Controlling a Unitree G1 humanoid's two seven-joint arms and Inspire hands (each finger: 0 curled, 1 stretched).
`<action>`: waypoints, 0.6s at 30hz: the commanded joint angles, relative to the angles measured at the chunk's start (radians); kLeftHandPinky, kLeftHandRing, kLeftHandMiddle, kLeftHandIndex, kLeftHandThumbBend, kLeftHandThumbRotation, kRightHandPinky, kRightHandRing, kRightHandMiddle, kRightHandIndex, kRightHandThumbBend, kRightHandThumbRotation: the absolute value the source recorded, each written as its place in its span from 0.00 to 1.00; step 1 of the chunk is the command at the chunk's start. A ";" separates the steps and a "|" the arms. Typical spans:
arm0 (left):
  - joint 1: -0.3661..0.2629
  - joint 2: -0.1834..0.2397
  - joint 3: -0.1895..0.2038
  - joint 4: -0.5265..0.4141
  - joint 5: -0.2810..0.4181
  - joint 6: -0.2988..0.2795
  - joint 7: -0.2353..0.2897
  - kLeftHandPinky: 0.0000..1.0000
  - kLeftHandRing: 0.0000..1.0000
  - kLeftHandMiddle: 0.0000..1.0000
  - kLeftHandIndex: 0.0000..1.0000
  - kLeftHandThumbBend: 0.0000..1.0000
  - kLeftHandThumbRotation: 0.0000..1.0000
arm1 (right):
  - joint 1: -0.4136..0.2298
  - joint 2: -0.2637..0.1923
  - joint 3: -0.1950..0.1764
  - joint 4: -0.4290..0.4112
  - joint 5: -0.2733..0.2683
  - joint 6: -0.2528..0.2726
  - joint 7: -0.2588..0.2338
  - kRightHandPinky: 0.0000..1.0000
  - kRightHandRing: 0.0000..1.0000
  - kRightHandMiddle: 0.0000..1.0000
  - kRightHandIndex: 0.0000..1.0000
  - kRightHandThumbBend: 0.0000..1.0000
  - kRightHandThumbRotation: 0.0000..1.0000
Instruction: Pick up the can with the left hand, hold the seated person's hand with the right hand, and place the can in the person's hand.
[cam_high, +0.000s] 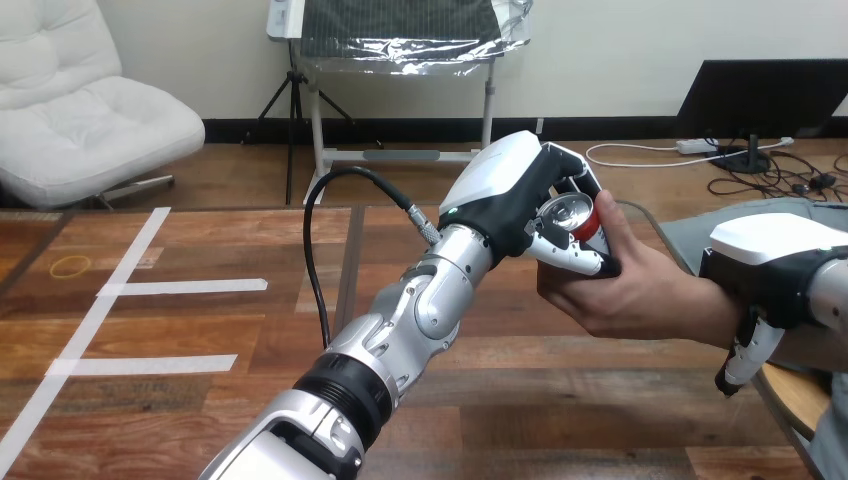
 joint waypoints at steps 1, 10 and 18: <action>-0.141 -0.139 -0.031 0.054 -0.001 0.003 -0.023 0.36 0.40 0.45 0.42 0.63 0.00 | -0.192 -0.055 -0.094 -0.088 0.003 0.024 -0.012 0.21 0.30 0.41 0.41 0.78 0.00; -0.143 -0.097 -0.047 0.055 0.022 0.017 -0.043 0.36 0.41 0.46 0.43 0.63 0.00 | -0.183 -0.065 -0.083 -0.090 -0.025 0.019 -0.015 0.44 0.57 0.66 0.66 0.83 0.04; -0.153 -0.026 -0.047 0.054 0.026 0.047 -0.111 0.40 0.45 0.50 0.48 0.65 0.00 | -0.155 -0.068 -0.105 -0.103 0.002 0.037 0.003 0.60 0.73 0.80 0.81 0.83 0.06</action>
